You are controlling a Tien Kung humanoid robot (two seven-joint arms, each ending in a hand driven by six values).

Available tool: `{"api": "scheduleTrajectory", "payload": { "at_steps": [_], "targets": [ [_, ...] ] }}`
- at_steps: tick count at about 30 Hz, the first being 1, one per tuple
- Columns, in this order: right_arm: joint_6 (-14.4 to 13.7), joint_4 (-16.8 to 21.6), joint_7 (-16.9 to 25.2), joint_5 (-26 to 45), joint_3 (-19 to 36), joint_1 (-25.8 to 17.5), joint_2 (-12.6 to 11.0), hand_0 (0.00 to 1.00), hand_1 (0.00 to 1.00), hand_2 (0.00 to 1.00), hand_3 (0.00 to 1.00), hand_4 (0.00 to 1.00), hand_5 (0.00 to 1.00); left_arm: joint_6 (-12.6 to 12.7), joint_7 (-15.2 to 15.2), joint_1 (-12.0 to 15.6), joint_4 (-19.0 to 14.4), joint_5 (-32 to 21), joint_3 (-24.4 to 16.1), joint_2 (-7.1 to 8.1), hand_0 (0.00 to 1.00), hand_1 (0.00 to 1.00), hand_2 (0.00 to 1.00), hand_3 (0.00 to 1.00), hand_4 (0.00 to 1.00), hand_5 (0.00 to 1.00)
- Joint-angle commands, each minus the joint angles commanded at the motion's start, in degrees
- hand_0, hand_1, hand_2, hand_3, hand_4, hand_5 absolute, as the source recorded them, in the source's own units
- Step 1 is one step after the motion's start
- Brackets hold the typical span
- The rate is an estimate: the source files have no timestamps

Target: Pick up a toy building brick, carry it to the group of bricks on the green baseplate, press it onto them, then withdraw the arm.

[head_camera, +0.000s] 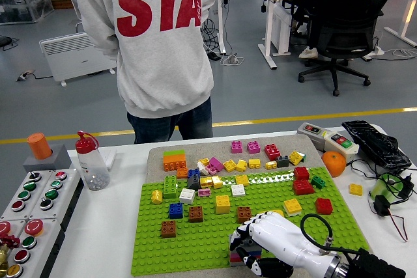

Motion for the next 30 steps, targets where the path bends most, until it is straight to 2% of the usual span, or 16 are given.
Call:
{"api": "scheduleTrajectory", "payload": {
  "at_steps": [12, 19, 20, 21, 26, 27, 30],
  "targets": [
    [-1.08, 2.86, 0.81, 0.26, 3.70, -0.68, -0.38, 0.457, 0.558, 0.554, 0.542, 0.387, 0.174, 0.02, -0.03, -0.19, 0.00, -0.24, 0.02, 0.02, 0.656, 0.682, 0.709, 0.578, 0.299, 0.998],
    [-2.79, 2.79, 0.94, 0.99, 7.55, -1.62, -0.29, 0.469, 0.559, 0.555, 0.545, 0.388, 0.174, -0.01, 0.00, -0.29, 0.00, -0.26, 0.07, 0.03, 0.656, 0.682, 0.709, 0.578, 0.299, 0.998],
    [-3.06, 2.53, 0.56, 0.95, 8.16, -1.75, -0.25, 0.469, 0.559, 0.555, 0.545, 0.388, 0.174, -0.01, 0.01, -0.30, 0.00, -0.25, 0.06, 0.03, 0.656, 0.682, 0.709, 0.578, 0.299, 0.998],
    [-3.34, 2.24, 0.12, 0.87, 8.76, -1.87, -0.21, 0.560, 0.596, 0.579, 0.563, 0.390, 0.176, -0.01, 0.02, -0.31, 0.00, -0.23, 0.06, 0.03, 0.656, 0.682, 0.708, 0.579, 0.299, 0.998],
    [-4.58, -0.69, -4.94, -0.72, 13.23, -2.74, 0.08, 0.560, 0.596, 0.579, 0.563, 0.390, 0.176, -0.03, 0.03, -0.36, 0.00, -0.21, 0.08, 0.04, 0.656, 0.682, 0.708, 0.579, 0.299, 0.998],
    [-4.56, -1.09, -5.81, -1.02, 13.81, -2.84, 0.11, 0.679, 0.681, 0.667, 0.670, 0.414, 0.164, -0.04, 0.03, -0.36, 0.00, -0.21, 0.09, 0.04, 0.656, 0.682, 0.708, 0.578, 0.300, 0.998],
    [-3.36, -3.26, -9.64, -3.21, 16.34, -3.26, 0.19, 0.679, 0.681, 0.667, 0.670, 0.414, 0.164, -0.06, 0.05, -0.39, 0.00, -0.15, 0.09, 0.05, 0.656, 0.682, 0.708, 0.578, 0.300, 0.998]
  ]
}}
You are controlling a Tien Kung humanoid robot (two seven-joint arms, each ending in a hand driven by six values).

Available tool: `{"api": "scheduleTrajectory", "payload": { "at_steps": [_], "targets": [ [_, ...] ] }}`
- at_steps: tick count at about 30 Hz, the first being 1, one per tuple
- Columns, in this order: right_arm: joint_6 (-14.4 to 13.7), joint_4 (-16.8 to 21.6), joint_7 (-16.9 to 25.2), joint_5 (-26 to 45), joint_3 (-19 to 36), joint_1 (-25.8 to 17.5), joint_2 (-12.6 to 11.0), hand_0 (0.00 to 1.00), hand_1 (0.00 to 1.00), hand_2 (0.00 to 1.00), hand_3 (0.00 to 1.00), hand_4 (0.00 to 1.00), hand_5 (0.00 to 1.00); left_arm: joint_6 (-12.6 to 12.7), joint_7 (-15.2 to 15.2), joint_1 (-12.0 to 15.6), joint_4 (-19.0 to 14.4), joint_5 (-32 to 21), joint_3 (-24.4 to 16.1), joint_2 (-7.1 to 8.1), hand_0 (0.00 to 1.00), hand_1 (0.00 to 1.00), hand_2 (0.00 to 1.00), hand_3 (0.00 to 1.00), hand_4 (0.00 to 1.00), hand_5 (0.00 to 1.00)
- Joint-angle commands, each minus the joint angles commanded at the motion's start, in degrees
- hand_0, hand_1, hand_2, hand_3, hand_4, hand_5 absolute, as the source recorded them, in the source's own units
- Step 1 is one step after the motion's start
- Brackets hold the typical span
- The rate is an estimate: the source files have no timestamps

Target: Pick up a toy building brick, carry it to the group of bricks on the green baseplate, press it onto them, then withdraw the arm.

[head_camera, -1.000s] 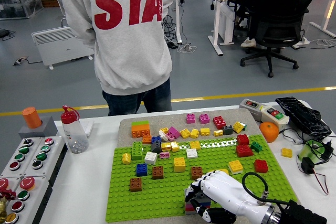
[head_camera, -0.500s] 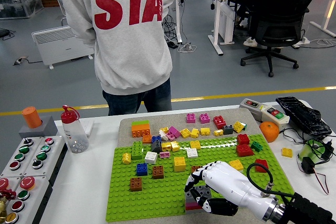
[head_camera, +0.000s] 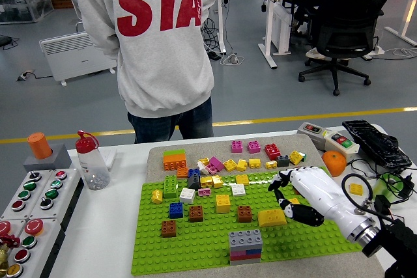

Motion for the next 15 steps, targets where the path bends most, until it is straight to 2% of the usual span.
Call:
{"api": "scheduleTrajectory", "payload": {
  "at_steps": [2, 3, 8, 9, 10, 14, 15],
  "targets": [
    [1.16, -1.33, -2.34, -1.62, 1.36, -0.31, 0.07, 0.679, 0.681, 0.667, 0.670, 0.414, 0.164, -0.01, 0.01, -0.01, 0.00, 0.00, 0.03, 0.00, 0.656, 0.682, 0.708, 0.578, 0.300, 0.998],
    [1.85, -1.94, -3.41, -2.24, 2.00, -0.46, 0.11, 0.764, 0.760, 0.776, 0.817, 0.621, 0.127, -0.01, 0.02, -0.02, 0.00, 0.02, 0.03, 0.00, 0.656, 0.682, 0.708, 0.578, 0.300, 0.998],
    [5.71, -4.13, -8.84, -4.39, 4.74, -1.28, 0.22, 0.764, 0.760, 0.776, 0.817, 0.621, 0.127, -0.03, 0.07, -0.19, 0.00, 0.11, 0.06, 0.04, 0.656, 0.682, 0.708, 0.578, 0.300, 0.998],
    [6.34, -4.45, -9.61, -4.57, 5.07, -1.38, 0.20, 0.823, 0.799, 0.820, 0.849, 0.653, 0.139, -0.04, 0.08, -0.23, 0.00, 0.13, 0.06, 0.05, 0.656, 0.682, 0.708, 0.579, 0.300, 0.998],
    [7.09, -4.86, -10.43, -4.67, 5.41, -1.51, 0.18, 0.823, 0.799, 0.820, 0.849, 0.653, 0.139, -0.04, 0.09, -0.26, 0.00, 0.14, 0.07, 0.05, 0.656, 0.682, 0.708, 0.579, 0.300, 0.998],
    [8.74, -5.87, -11.82, -4.63, 6.01, -1.82, 0.19, 0.823, 0.799, 0.820, 0.849, 0.653, 0.139, -0.04, 0.13, -0.29, 0.00, 0.18, 0.08, 0.01, 0.656, 0.682, 0.708, 0.579, 0.300, 0.998],
    [9.12, -6.16, -12.06, -4.52, 6.15, -1.92, 0.23, 0.852, 0.817, 0.844, 0.867, 0.692, 0.176, -0.05, 0.14, -0.28, 0.00, 0.21, 0.09, 0.00, 0.656, 0.683, 0.709, 0.578, 0.301, 0.998]
  ]
}}
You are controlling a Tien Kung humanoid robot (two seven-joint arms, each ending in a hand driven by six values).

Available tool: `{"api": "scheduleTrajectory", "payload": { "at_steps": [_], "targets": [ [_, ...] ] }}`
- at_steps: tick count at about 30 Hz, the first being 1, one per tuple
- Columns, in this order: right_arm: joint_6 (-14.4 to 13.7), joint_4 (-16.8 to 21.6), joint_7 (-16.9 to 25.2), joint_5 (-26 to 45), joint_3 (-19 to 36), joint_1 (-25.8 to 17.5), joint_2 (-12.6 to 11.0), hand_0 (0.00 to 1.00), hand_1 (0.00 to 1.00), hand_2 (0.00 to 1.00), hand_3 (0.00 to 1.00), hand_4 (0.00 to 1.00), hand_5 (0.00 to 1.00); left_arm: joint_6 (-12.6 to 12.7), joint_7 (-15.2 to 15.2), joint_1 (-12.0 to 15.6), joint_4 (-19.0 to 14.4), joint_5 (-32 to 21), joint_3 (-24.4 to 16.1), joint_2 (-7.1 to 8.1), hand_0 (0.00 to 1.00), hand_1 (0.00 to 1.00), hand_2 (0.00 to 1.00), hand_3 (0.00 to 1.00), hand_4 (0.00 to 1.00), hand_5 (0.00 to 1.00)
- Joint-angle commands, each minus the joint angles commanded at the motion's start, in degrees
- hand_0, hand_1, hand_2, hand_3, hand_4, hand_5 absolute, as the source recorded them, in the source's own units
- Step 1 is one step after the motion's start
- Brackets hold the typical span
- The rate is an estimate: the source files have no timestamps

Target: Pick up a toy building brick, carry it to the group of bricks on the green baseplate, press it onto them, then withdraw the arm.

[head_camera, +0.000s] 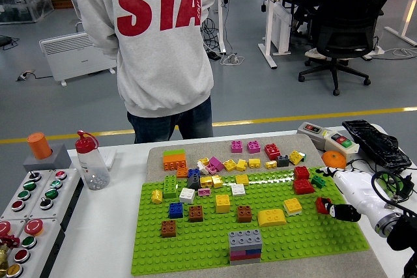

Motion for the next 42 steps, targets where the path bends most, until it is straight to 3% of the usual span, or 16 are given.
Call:
{"api": "scheduleTrajectory", "payload": {
  "at_steps": [14, 28, 42],
  "targets": [
    [1.50, -2.56, 0.06, 2.61, -1.31, 0.00, 1.01, 0.848, 0.800, 0.815, 0.856, 0.711, 0.215, -0.05, 0.17, 0.32, 0.00, 0.20, 0.11, -0.18, 0.656, 0.683, 0.709, 0.578, 0.300, 0.998],
    [-0.89, -7.87, 1.58, 4.89, -2.75, 2.06, 3.34, 0.824, 0.773, 0.772, 0.809, 0.700, 0.236, -0.08, 0.28, 0.69, 0.00, 0.58, 0.13, -0.24, 0.656, 0.683, 0.709, 0.578, 0.299, 0.998],
    [-2.01, -11.47, 4.89, 8.28, -2.85, 2.94, 3.55, 0.759, 0.739, 0.716, 0.774, 0.612, 0.260, -0.08, 0.19, 0.56, 0.00, 0.13, 0.35, -0.23, 0.656, 0.684, 0.709, 0.578, 0.297, 0.998]
  ]
}}
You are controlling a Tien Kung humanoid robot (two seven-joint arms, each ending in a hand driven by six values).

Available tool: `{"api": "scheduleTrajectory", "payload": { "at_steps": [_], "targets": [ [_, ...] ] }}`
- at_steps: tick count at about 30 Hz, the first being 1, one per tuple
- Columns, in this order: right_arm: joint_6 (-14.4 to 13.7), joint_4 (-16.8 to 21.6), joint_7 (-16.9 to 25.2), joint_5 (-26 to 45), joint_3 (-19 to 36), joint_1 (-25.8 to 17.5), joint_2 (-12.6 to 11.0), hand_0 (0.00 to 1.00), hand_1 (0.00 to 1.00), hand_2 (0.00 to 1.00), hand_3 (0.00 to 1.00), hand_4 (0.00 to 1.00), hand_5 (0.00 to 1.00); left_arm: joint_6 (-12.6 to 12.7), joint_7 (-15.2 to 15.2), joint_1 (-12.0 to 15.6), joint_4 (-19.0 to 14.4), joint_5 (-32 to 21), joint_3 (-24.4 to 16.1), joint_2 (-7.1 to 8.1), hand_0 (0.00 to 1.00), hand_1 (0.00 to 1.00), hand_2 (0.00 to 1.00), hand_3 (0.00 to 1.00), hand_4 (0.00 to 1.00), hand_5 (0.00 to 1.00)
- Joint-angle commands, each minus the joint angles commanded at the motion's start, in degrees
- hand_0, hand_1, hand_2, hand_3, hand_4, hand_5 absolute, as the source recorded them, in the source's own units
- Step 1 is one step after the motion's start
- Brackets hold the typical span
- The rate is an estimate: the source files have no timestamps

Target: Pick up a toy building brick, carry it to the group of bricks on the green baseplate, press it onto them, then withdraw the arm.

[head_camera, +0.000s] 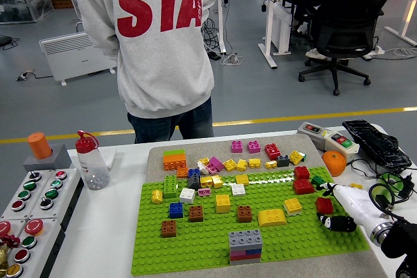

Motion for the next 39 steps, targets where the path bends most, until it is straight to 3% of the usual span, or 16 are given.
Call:
{"api": "scheduleTrajectory", "payload": {
  "at_steps": [23, 24, 39],
  "targets": [
    [-0.70, -2.50, 2.40, 0.01, -1.09, 0.51, 0.33, 0.713, 0.721, 0.697, 0.758, 0.591, 0.254, 0.01, 0.00, -0.30, 0.00, -0.26, 0.21, -0.05, 0.656, 0.683, 0.709, 0.578, 0.296, 0.998],
    [-0.84, -2.59, 2.51, -0.09, -1.17, 0.52, 0.35, 0.643, 0.683, 0.669, 0.747, 0.561, 0.207, 0.01, 0.00, -0.31, 0.00, -0.26, 0.22, -0.05, 0.656, 0.683, 0.709, 0.578, 0.295, 0.998],
    [-2.63, -4.13, 3.97, -0.59, -2.22, 0.95, 0.63, 0.565, 0.635, 0.630, 0.719, 0.524, 0.170, -0.04, 0.00, -0.47, 0.00, -0.34, 0.38, 0.00, 0.656, 0.683, 0.709, 0.578, 0.295, 0.998]
  ]
}}
